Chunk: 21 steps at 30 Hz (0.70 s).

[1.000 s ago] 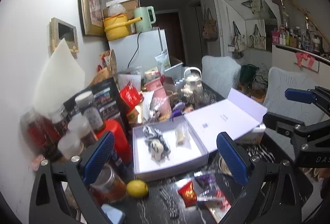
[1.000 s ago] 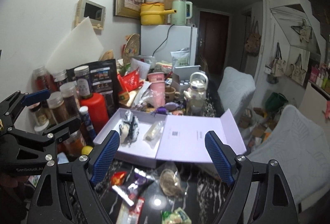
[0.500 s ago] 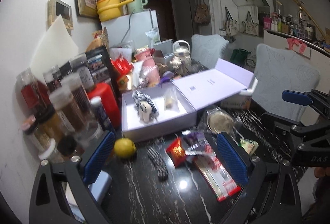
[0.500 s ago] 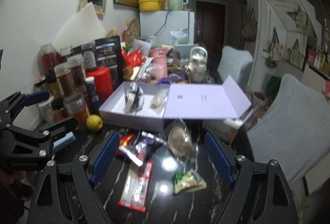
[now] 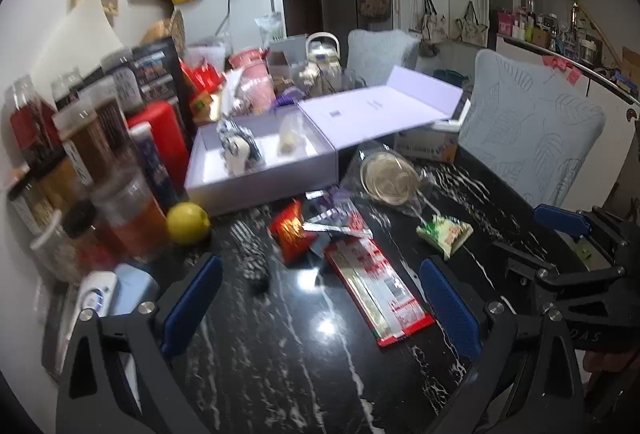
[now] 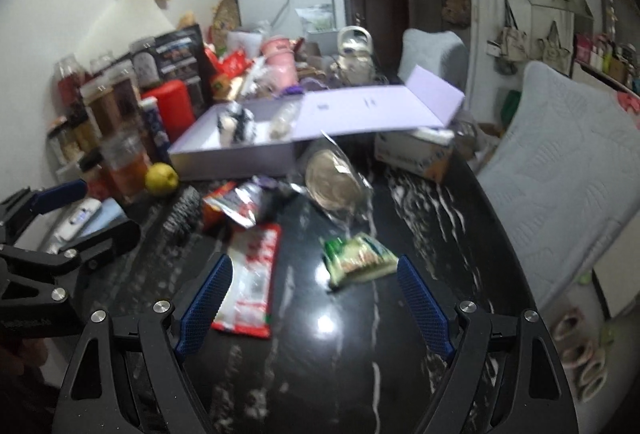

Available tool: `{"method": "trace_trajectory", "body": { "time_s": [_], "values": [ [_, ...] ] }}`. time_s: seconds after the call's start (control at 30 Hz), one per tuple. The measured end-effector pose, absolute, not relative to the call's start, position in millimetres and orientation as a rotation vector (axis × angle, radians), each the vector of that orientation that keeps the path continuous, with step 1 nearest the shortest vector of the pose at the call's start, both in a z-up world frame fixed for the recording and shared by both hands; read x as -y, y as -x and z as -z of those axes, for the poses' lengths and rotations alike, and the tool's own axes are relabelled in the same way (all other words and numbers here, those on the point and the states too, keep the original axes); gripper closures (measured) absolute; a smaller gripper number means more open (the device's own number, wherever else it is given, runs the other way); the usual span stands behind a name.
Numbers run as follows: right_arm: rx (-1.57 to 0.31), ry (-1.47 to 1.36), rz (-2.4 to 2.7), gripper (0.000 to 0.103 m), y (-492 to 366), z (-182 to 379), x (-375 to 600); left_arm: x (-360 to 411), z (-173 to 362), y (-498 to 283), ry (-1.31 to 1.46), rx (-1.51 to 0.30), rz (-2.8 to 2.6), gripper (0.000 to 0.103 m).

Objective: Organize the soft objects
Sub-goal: 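Withdraw both tools from the box back over the table, then grasp the red-and-white snack packet with the left tool while the right tool grasps the green packet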

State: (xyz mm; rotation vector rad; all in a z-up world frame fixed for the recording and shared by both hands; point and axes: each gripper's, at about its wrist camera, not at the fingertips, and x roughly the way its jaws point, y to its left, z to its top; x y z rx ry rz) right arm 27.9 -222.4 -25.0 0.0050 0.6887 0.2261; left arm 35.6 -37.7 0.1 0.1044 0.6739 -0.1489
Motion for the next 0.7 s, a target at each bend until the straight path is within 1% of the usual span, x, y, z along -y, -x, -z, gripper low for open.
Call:
{"method": "trace_trajectory", "body": {
  "time_s": [0.37,0.7],
  "values": [
    [-0.752,-0.026,-0.172,0.018,-39.9,64.8,248.3,50.6,46.7,-56.9,0.025,-0.811,0.180,0.002],
    [-0.798,-0.035,-0.153,0.018,-61.0,88.9,266.6,72.0,80.6,-92.6,0.016,-0.936,0.142,0.002]
  ]
}}
